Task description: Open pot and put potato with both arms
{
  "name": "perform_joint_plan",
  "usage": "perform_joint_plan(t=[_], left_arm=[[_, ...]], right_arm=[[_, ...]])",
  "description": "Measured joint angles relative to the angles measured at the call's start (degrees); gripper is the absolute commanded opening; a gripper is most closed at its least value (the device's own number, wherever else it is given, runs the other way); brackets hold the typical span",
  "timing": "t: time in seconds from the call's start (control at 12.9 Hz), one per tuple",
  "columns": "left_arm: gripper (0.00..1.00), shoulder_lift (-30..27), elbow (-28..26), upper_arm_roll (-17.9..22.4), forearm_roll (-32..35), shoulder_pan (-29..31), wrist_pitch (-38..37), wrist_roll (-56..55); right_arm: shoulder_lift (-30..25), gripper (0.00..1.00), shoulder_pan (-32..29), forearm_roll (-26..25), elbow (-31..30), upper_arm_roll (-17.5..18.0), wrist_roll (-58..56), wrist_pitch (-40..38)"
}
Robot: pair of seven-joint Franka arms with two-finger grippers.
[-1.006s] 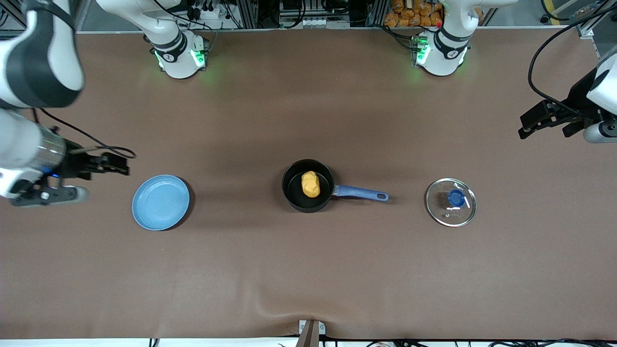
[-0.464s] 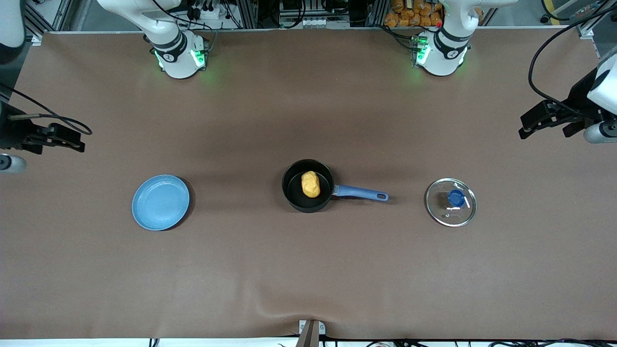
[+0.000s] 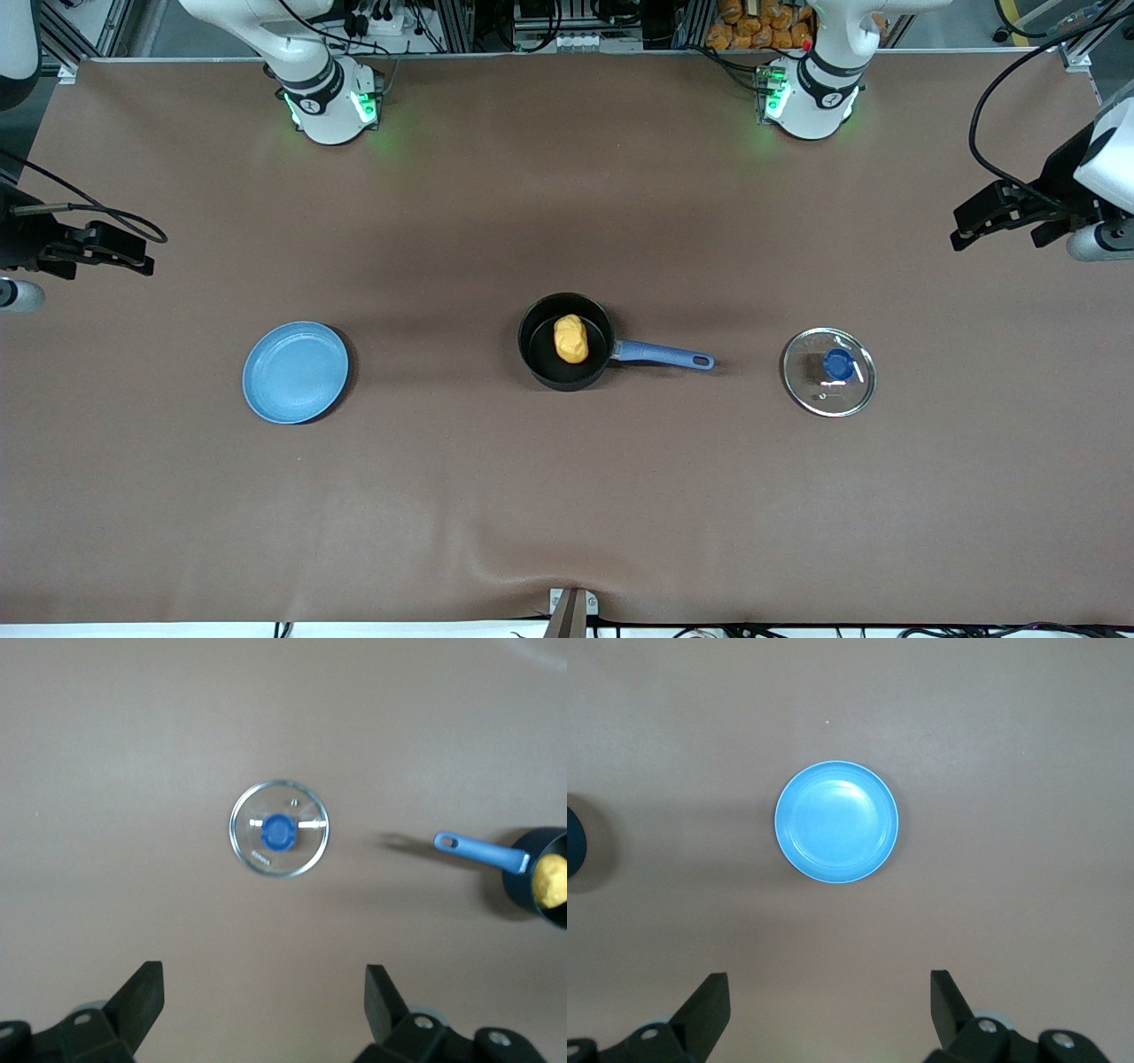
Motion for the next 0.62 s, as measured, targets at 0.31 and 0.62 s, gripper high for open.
perform_joint_plan(t=[0.31, 0.62], left_arm=[[1.00, -1.2, -0.3, 0.0, 0.0, 0.0, -1.0, 0.0], [1.00, -2.9, -2.0, 0.0, 0.0, 0.1, -1.0, 0.0]], right_arm=[[0.0, 1.00, 0.0, -0.5, 0.0, 0.2, -2.7, 0.0], [0.0, 1.00, 0.0, -0.7, 0.0, 0.2, -3.9, 0.0]])
